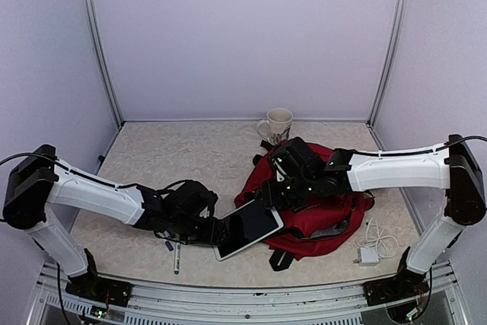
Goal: Pack the student bag
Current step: Pick up the pen from the center of the board.
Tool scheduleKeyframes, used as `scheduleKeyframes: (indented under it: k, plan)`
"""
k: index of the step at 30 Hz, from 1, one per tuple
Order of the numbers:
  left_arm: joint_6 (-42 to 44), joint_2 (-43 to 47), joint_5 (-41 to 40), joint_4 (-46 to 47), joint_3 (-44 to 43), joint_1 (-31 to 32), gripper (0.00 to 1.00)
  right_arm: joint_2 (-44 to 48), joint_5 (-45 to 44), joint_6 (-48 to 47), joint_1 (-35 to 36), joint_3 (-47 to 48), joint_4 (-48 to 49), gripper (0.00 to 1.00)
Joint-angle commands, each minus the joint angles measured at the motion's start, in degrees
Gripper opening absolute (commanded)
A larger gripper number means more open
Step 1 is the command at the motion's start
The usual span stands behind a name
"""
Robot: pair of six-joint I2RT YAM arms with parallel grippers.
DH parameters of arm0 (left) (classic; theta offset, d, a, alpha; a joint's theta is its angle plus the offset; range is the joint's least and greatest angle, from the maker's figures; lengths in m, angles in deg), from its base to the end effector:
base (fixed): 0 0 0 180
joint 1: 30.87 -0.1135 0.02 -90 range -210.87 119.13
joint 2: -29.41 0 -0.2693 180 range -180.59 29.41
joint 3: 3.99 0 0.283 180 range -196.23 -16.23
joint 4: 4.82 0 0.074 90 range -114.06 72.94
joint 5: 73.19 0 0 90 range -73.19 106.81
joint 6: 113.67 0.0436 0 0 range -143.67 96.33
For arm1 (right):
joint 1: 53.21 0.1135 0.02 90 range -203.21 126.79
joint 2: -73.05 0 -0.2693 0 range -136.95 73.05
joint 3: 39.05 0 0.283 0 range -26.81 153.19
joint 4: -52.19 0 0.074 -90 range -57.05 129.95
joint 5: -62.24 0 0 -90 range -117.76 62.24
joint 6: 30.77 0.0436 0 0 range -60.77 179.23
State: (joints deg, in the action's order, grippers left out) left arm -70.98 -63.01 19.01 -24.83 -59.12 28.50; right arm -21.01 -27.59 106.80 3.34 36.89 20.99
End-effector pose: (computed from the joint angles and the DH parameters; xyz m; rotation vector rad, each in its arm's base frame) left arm 0.1616 -0.2762 0.1122 0.3044 2.7344 -0.6790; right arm 0.2119 0.3210 0.2049 -0.2052 2.5953 0.7635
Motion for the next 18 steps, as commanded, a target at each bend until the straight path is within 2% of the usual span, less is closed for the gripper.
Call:
scheduleKeyframes:
  k: [1, 7, 13, 18]
  plan:
    - [3.83, -8.97, 6.25, 9.62, -2.01, 0.05, 0.68, 3.38, 12.03, 0.48, 0.52, -3.86, 10.35, 0.54]
    - [3.79, -10.73, 6.36, 9.35, -1.63, -0.35, 0.68, 4.41, 13.49, 0.34, -2.81, -7.96, 8.50, 0.55]
    - [3.74, -10.83, 6.23, 9.48, -1.74, -0.40, 0.68, 4.59, 16.58, -1.56, -5.02, -8.70, 7.71, 0.67]
    - [3.74, -11.44, 6.36, 9.59, -2.00, -0.40, 0.68, 2.07, 22.48, -1.67, -6.79, -8.94, 9.83, 0.70]
